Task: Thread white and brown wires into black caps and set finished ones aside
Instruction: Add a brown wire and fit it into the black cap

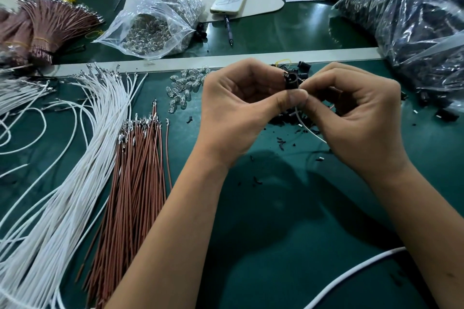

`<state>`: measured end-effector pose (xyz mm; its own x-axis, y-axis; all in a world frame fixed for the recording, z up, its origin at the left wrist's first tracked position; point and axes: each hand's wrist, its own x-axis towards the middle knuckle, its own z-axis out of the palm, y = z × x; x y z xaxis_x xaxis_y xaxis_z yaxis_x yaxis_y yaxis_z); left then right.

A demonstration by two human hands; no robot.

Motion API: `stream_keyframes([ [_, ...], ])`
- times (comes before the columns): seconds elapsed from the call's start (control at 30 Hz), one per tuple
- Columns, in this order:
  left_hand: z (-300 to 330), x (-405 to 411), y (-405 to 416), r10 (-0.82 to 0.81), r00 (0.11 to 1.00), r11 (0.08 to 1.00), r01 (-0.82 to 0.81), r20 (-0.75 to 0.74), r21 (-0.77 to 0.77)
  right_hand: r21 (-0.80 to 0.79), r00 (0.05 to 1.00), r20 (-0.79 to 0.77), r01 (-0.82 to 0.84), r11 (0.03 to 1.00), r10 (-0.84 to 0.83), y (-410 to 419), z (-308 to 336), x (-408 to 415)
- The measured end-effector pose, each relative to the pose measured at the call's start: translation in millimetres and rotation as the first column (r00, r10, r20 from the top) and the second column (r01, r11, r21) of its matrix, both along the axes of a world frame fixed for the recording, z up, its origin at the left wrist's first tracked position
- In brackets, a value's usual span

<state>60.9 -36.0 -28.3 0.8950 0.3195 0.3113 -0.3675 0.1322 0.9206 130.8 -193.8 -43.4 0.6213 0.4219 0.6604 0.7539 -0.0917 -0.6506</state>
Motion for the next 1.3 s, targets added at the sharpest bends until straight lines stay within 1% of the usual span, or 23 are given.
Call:
stream_keyframes([
  [0.2, -1.9, -0.3, 1.4, -0.012, 1.000, 1.000, 0.012, -0.010, 0.004, 0.001, 0.990, -0.113, -0.083, 0.997, 0.083, -0.9, -0.8, 1.5],
  [0.3, -2.0, -0.3, 2.3, -0.027, 1.000, 1.000, 0.027, -0.001, 0.007, -0.013, 0.987, -0.132, -0.098, 0.995, 0.096, -1.5, -1.0, 3.7],
  [0.47, -2.0, -0.3, 3.0, -0.056, 0.998, 0.998, 0.055, 0.024, 0.042, -0.014, 0.991, -0.093, -0.102, 0.995, 0.101, -1.1, -0.9, 5.6],
  [0.67, -2.1, -0.2, 1.9, -0.070, 0.996, 0.996, 0.067, 0.050, 0.063, -0.059, 0.998, -0.037, -0.046, 0.997, 0.044, -4.5, -2.3, 6.1],
  [0.93, -2.9, 0.5, 2.0, -0.085, 0.992, 0.995, 0.079, 0.090, 0.064, -0.030, 0.997, 0.082, -0.012, 0.999, 0.015, -2.0, 2.7, 1.1],
  [1.13, -4.0, 0.7, 2.3, -0.097, 0.992, 0.995, 0.095, 0.083, 0.027, -0.021, 0.997, 0.079, -0.019, 1.000, 0.020, -1.2, 1.5, 3.8],
  [1.3, -4.0, 0.4, 2.0, -0.103, 0.990, 0.994, 0.100, 0.094, 0.031, -0.017, 0.997, 0.077, -0.021, 1.000, 0.023, -1.6, 2.0, 3.8],
])
